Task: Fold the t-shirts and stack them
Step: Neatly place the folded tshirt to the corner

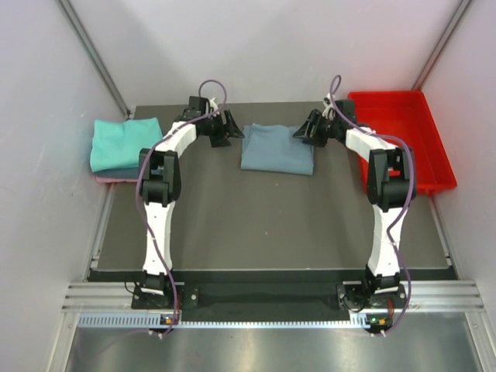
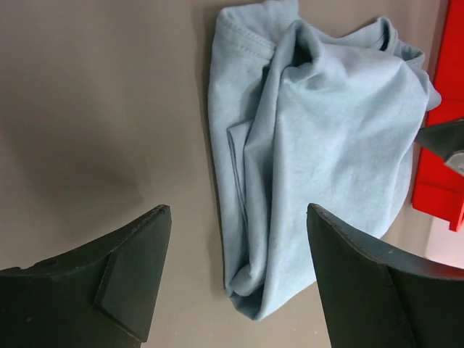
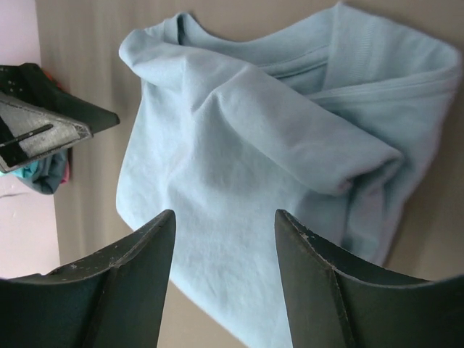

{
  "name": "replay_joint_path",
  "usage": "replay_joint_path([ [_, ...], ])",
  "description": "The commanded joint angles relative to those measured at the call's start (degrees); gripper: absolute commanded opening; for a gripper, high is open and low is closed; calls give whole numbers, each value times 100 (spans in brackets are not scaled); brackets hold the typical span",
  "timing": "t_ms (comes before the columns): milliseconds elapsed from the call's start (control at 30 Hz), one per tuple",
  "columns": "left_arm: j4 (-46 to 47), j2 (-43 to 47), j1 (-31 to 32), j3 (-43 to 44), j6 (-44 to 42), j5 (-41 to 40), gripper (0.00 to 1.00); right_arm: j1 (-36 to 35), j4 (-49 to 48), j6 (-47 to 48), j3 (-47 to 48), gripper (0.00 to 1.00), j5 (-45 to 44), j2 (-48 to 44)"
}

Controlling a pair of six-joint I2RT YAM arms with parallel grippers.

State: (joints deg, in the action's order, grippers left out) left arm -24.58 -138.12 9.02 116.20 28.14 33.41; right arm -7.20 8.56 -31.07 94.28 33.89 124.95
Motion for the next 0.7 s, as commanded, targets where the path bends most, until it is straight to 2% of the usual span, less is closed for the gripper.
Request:
replay_joint_path([
  [0,471,-83,-23,96,314,517,80,-185,-161,92,381,57,-14,74],
  [367,1095,-557,56,-159,965,1430,79,-291,41,259,662,56,-190,654],
  [667,1350,-786,197,-309,1325,1678,74,-308,23,251,530,56,-225,671],
])
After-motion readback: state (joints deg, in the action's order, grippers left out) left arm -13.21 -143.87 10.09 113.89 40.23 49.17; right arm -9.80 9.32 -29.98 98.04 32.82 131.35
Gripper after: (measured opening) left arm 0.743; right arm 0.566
